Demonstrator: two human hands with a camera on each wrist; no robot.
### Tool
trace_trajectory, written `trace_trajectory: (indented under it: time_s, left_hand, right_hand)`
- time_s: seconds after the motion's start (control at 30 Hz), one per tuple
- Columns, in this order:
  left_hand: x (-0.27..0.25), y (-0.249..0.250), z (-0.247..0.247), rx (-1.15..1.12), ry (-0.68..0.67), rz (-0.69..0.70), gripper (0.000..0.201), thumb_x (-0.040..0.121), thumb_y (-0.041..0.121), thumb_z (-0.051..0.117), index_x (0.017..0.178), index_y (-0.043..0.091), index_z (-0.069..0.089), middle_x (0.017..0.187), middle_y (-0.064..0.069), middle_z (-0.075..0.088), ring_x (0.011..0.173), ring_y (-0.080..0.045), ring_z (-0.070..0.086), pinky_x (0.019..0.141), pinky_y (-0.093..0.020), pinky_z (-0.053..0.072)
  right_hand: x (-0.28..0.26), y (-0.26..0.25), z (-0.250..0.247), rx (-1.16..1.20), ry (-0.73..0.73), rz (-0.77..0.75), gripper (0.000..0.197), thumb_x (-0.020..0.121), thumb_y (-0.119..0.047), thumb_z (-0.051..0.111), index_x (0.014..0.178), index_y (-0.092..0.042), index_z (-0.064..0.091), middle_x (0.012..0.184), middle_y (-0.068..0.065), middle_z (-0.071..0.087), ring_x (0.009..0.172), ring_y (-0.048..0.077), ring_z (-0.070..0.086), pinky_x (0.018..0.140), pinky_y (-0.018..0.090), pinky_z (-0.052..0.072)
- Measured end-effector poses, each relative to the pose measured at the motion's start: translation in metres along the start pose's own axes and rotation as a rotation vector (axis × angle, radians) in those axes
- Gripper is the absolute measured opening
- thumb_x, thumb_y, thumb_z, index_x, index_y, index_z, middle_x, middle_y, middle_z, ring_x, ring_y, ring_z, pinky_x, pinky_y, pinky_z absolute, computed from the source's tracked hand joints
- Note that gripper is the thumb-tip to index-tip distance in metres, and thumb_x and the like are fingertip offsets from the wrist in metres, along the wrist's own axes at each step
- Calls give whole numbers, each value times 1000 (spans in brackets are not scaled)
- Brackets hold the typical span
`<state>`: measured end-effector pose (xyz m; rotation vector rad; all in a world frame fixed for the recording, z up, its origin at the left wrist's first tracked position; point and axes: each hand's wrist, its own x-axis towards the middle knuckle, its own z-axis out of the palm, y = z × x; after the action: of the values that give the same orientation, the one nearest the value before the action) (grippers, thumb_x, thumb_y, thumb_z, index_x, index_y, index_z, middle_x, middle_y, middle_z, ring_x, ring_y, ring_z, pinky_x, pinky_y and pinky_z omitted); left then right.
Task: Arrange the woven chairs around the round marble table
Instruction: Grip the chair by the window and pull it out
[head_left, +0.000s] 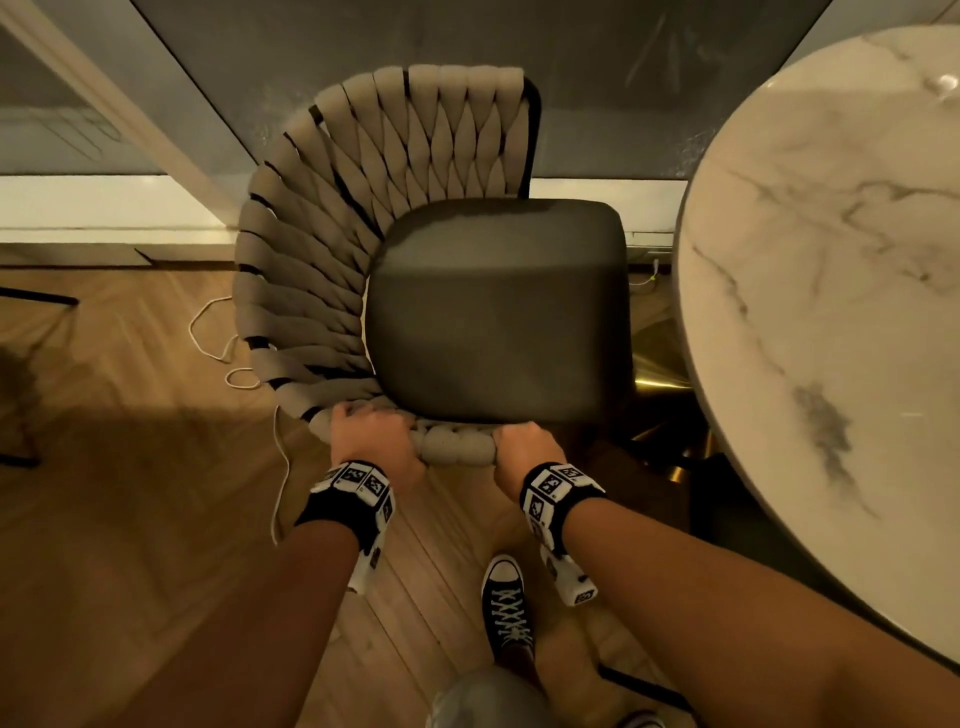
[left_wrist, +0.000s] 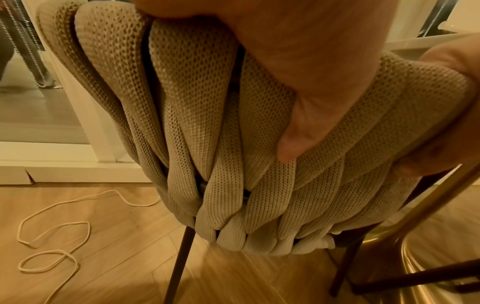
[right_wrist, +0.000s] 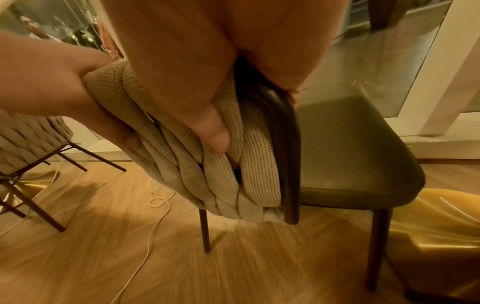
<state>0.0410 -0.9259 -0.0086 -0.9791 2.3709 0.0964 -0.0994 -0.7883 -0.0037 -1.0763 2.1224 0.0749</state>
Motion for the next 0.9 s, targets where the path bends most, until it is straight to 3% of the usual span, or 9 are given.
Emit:
trace_trajectory:
  time_s: [0.2,0.47,0.67,0.9]
  left_hand:
    - [20,-14,-9,6,-2,15,44,64,61,54,99,40,69,92,14,69,97,-14,63,97,-40,34]
    - [17,-16,-14,24,1,36,36,68,60,55,91,35,70,84,11,67,86,-16,63,90,-38,40]
    - [10,-16,-17,-5,21,44,30,71,58,59,76,30,66,81,9,67,82,-16,63,85,-33,44]
    - [-3,-19,-2,-3,51,65,46,65,60,52,97,35,74,91,8,72,89,-17,66,84,-33,48]
  right_hand:
    - [20,-10,-11,53,27,24,16,84,-18,61,98,-17,70,101,9,71,88,30,68,72,40,59]
    - [20,-14,-17,28,21,10,16,86,-19,61,100,-14,68,102,11,69,90,32,68,66,36,51]
    - [12,-20,-19,25,15,21,16,87,-19,61,100,-15,68,101,11,69,89,31,68,67,37,52]
    - [-4,-23,-3,22,-10,35,16,90,-18,58,104,-15,64,107,11,67,95,30,66,73,39,54]
